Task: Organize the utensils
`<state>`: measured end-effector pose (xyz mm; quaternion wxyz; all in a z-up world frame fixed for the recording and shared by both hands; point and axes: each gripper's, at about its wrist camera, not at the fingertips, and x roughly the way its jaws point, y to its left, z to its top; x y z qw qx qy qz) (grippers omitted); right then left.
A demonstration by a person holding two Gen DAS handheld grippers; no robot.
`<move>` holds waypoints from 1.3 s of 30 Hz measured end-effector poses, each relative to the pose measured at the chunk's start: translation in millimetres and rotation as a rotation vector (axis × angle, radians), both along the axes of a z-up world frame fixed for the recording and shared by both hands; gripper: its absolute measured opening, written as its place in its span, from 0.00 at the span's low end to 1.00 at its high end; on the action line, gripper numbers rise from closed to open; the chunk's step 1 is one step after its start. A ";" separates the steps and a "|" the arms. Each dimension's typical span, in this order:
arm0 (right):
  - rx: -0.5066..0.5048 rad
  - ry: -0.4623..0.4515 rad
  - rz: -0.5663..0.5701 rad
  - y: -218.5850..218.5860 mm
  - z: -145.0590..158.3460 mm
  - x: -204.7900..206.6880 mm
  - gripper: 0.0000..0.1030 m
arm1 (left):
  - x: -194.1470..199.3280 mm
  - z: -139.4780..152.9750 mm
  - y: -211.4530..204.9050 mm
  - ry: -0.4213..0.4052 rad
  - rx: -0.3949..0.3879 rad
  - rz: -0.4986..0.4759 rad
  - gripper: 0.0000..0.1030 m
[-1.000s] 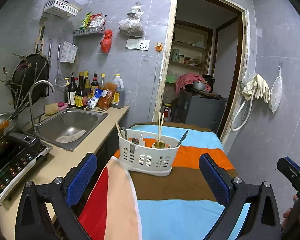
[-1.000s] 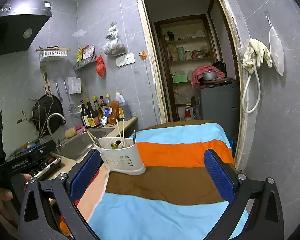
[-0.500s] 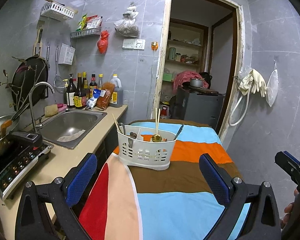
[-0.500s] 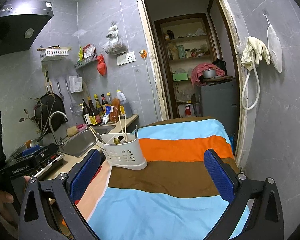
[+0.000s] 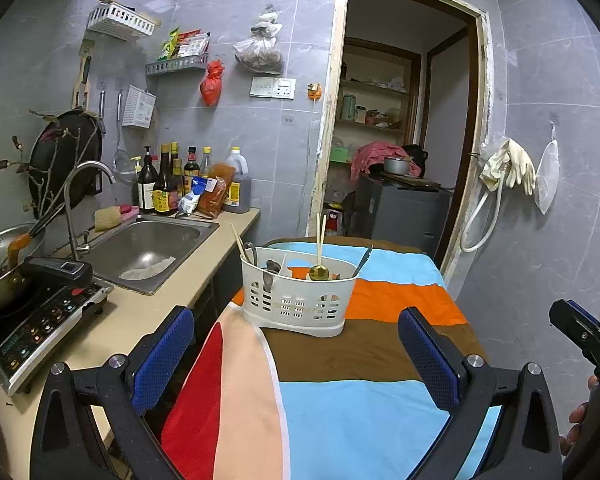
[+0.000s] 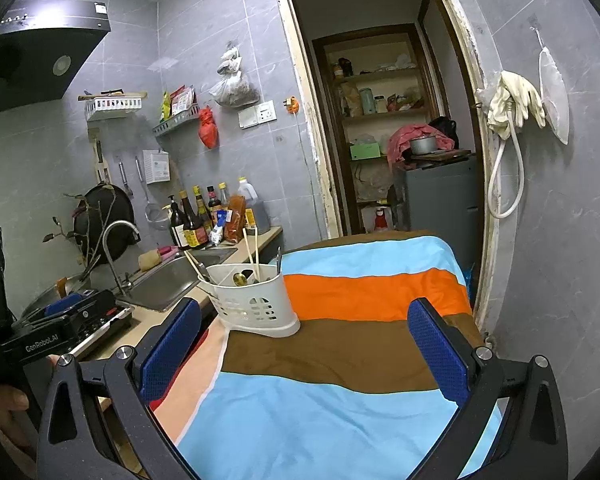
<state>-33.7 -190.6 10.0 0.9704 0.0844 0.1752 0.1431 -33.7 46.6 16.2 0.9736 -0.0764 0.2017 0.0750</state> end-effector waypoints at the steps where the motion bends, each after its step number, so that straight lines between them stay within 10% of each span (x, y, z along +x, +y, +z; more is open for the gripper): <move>1: 0.000 0.000 0.002 0.7 0.9 0.6 0.98 | -0.2 -0.2 1.1 0.000 -0.002 0.000 0.99; 39: 0.002 0.013 0.011 14.7 5.7 3.1 0.98 | 12.5 -2.3 9.1 0.009 -0.023 0.032 0.99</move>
